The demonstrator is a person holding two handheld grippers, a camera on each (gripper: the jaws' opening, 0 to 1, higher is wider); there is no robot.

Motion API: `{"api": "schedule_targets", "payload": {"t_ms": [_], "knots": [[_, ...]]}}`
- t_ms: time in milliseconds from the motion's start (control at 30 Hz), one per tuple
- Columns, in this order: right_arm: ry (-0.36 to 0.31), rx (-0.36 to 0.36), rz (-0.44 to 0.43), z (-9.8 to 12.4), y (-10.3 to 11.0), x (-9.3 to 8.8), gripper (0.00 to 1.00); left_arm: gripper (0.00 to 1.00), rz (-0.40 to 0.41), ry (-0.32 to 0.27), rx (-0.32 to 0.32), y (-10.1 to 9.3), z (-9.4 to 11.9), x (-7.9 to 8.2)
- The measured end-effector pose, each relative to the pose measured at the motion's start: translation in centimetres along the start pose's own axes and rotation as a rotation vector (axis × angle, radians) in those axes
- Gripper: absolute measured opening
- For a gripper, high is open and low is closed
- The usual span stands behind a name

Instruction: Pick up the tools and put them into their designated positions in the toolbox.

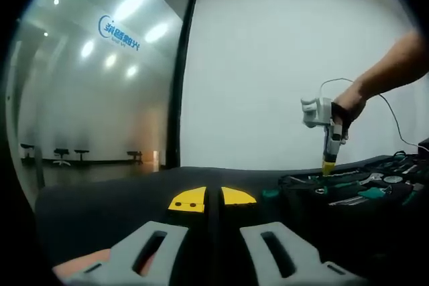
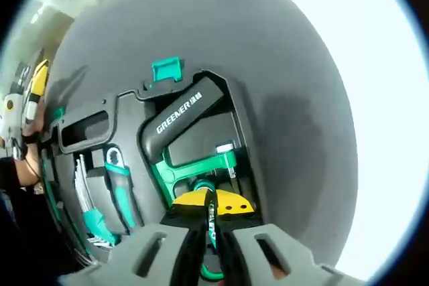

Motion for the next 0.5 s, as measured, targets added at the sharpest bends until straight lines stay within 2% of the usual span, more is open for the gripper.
{"api": "schedule_targets", "payload": {"t_ms": [33, 233, 267, 300, 333, 367, 400, 433, 467, 500], "knots": [[-0.001, -0.026, 0.009, 0.0, 0.2, 0.0, 0.0, 0.1, -0.001, 0.001, -0.001, 0.0, 0.0, 0.0], [-0.027, -0.079, 0.015, 0.1, 0.4, -0.1, 0.0, 0.1, -0.004, 0.007, -0.003, -0.1, 0.0, 0.0], [-0.031, -0.09, 0.043, 0.2, 0.3, -0.1, 0.02, 0.1, -0.006, 0.011, -0.005, -0.1, -0.1, -0.1], [-0.066, -0.128, 0.075, 0.6, -0.4, 0.1, 0.08, 0.1, -0.008, 0.012, -0.009, -0.2, -0.2, -0.1], [-0.068, -0.116, 0.103, 1.1, -0.7, 0.0, 0.11, 0.1, -0.008, 0.013, -0.014, -0.2, -0.2, -0.1], [-0.076, -0.09, 0.078, 1.8, -0.7, -0.1, 0.1, 0.1, -0.001, 0.016, -0.019, -0.2, -0.3, -0.2], [-0.11, -0.042, 0.032, 2.5, -0.7, -0.1, 0.1, 0.1, 0.001, 0.019, -0.018, -0.2, -0.3, -0.3], [-0.207, -0.029, -0.031, 4.6, -1.6, 0.0, 0.09, 0.1, 0.003, 0.021, -0.019, -0.1, -0.3, -0.3], [-0.234, -0.03, -0.037, 5.2, -1.9, -0.1, 0.09, 0.1, 0.012, 0.022, -0.024, -0.1, -0.3, -0.3], [-0.293, -0.041, -0.051, 7.1, -2.9, -0.7, 0.09, 0.1, 0.014, 0.022, -0.029, -0.1, -0.4, -0.3]]}}
Point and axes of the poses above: the point that each gripper's makers call its tool centre point, and the gripper's own axes: z roughly backward along the fingers, y roughly to its left, x roughly out of its top, the point moved 5 cm from there along z, roughly backward along the fingers, and after that the axes turned 11 degrees about -z, right-handed, at the moved point
